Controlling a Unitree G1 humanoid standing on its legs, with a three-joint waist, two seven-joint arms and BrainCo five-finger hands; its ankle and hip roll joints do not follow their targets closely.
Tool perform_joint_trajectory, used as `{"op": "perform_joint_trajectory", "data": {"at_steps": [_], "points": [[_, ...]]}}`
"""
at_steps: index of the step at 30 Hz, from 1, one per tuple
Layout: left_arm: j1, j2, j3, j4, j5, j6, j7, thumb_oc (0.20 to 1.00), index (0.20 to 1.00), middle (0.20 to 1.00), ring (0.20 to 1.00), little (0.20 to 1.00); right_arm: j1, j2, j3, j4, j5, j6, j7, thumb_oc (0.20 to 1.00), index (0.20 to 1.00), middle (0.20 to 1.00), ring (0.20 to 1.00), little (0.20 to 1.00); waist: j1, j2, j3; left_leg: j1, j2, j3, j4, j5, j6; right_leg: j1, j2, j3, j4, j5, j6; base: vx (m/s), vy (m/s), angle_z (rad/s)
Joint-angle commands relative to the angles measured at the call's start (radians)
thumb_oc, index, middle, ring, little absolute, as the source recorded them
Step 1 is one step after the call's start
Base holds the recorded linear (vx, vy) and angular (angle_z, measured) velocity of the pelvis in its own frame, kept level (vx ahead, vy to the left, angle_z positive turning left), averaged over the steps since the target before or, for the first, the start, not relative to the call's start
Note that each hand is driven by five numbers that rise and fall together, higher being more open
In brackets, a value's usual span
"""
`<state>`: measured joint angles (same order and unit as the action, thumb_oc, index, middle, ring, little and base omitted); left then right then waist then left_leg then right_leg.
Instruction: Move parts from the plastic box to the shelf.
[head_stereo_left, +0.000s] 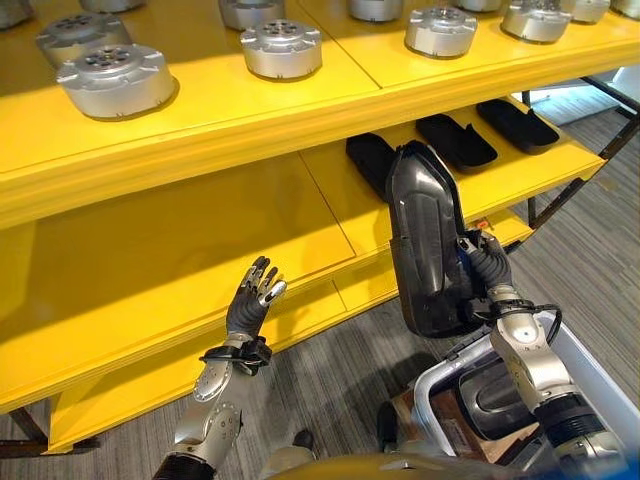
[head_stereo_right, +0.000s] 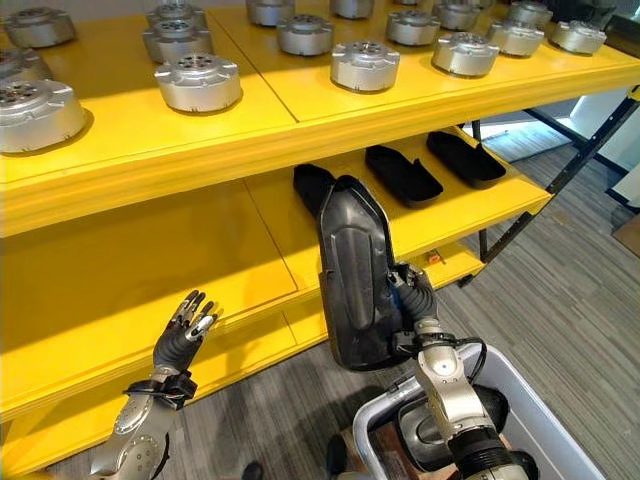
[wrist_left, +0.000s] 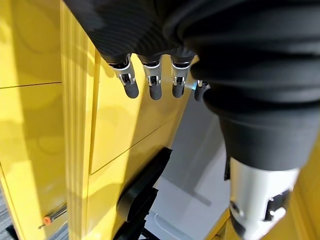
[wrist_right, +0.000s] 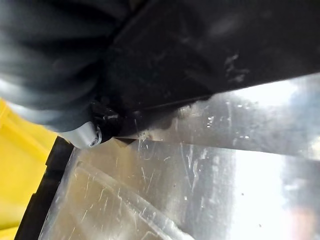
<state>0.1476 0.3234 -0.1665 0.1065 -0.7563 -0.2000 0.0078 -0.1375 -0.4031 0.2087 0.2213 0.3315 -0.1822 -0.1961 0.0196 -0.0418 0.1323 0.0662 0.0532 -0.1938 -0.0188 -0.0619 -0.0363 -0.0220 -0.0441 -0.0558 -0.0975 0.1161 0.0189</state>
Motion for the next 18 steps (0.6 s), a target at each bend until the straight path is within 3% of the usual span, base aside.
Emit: {"op": "perform_joint_trajectory", "data": {"at_steps": [1,2,4,6,7,9,11,12,15,18], "points": [[-0.008,0.049,-0.004,-0.022,-0.008,-0.032,-0.006,1.0,1.0,1.0,1.0,1.0,-0.086,-0.014,-0.022,-0.045,0.041,-0.089,0.01,0.2,0.2,0.2,0.2,0.2,0.021,-0.022,-0.053,-0.077,0.022,0.022,0.035,0.068,-0.033,0.058,-0.05,-0.048,0.128,-0.146,0.065,-0.13,-0.221,0.37],[-0.001,0.051,-0.005,-0.036,-0.014,-0.033,-0.006,1.0,1.0,1.0,1.0,1.0,-0.102,-0.023,-0.013,-0.054,0.044,-0.094,0.01,0.2,0.2,0.2,0.2,0.2,0.029,-0.022,-0.041,-0.108,0.022,-0.003,0.05,0.081,-0.044,0.052,-0.042,-0.067,0.132,-0.155,0.056,-0.16,-0.21,0.45],[-0.017,0.047,-0.014,-0.037,-0.024,-0.035,-0.008,1.0,1.0,1.0,1.0,1.0,-0.115,-0.039,-0.014,-0.063,0.04,-0.1,0.005,0.2,0.2,0.2,0.2,0.2,0.027,-0.027,-0.012,-0.182,0.008,0.01,0.147,0.08,-0.058,0.038,-0.049,-0.095,0.154,-0.167,0.043,-0.18,-0.104,0.64],[-0.04,0.043,-0.026,-0.035,-0.027,-0.032,-0.01,1.0,1.0,1.0,1.0,1.0,-0.135,-0.054,-0.014,-0.065,0.034,-0.1,-0.011,0.2,0.2,0.2,0.2,0.2,0.007,-0.035,0.013,-0.209,0.061,0.128,0.217,0.08,-0.052,0.02,-0.067,-0.128,0.184,-0.17,0.035,-0.17,0.0,1.3],[-0.041,0.043,-0.033,-0.039,-0.026,-0.028,-0.014,1.0,1.0,1.0,1.0,1.0,-0.146,-0.05,-0.003,-0.059,0.033,-0.095,-0.017,0.2,0.2,0.2,0.2,0.2,0.008,-0.037,0.017,-0.203,0.088,0.142,0.225,0.077,-0.054,0.015,-0.073,-0.13,0.19,-0.168,0.036,-0.06,0.058,1.58],[-0.032,0.045,-0.04,-0.048,-0.026,-0.021,-0.013,1.0,1.0,1.0,1.0,1.0,-0.145,-0.038,0.003,-0.051,0.053,-0.09,-0.018,0.2,0.2,0.2,0.2,0.2,0.013,-0.028,0.013,-0.171,0.178,0.111,0.193,0.124,-0.078,0.012,-0.083,-0.129,0.223,-0.18,0.05,0.03,0.103,0.64],[-0.04,0.049,-0.053,-0.05,-0.03,-0.016,-0.015,1.0,1.0,1.0,1.0,1.0,-0.141,-0.036,0.011,-0.032,0.092,-0.086,-0.012,0.2,0.2,0.2,0.2,0.2,0.006,0.002,0.003,-0.144,0.259,0.123,0.108,0.173,-0.093,0.004,-0.107,-0.158,0.269,-0.201,0.062,0.07,0.263,0.11],[-0.049,0.051,-0.064,-0.039,-0.033,-0.013,-0.017,1.0,1.0,1.0,1.0,1.0,-0.144,-0.039,0.019,-0.028,0.102,-0.081,-0.004,0.2,0.2,0.2,0.2,0.2,0.004,0.024,-0.008,-0.121,0.277,0.141,0.043,0.165,-0.095,-0.01,-0.12,-0.174,0.301,-0.21,0.071,0.08,0.321,0.39],[-0.059,0.079,-0.076,-0.036,-0.024,-0.002,-0.034,1.0,1.0,1.0,1.0,1.0,-0.139,-0.038,0.011,-0.028,0.128,-0.07,0.015,0.2,0.2,0.2,0.2,0.2,0.019,0.017,0.004,-0.138,0.216,0.147,0.1,0.109,-0.089,0.03,-0.182,-0.194,0.291,-0.188,0.093,0.11,0.24,0.13],[-0.059,0.086,-0.081,-0.032,-0.019,-0.001,-0.036,1.0,1.0,1.0,1.0,1.0,-0.143,-0.033,0.014,-0.025,0.134,-0.067,0.018,0.2,0.2,0.2,0.2,0.2,0.024,0.012,0.008,-0.133,0.201,0.152,0.11,0.093,-0.085,0.043,-0.198,-0.196,0.282,-0.179,0.103,0.08,0.153,0.22]]}}
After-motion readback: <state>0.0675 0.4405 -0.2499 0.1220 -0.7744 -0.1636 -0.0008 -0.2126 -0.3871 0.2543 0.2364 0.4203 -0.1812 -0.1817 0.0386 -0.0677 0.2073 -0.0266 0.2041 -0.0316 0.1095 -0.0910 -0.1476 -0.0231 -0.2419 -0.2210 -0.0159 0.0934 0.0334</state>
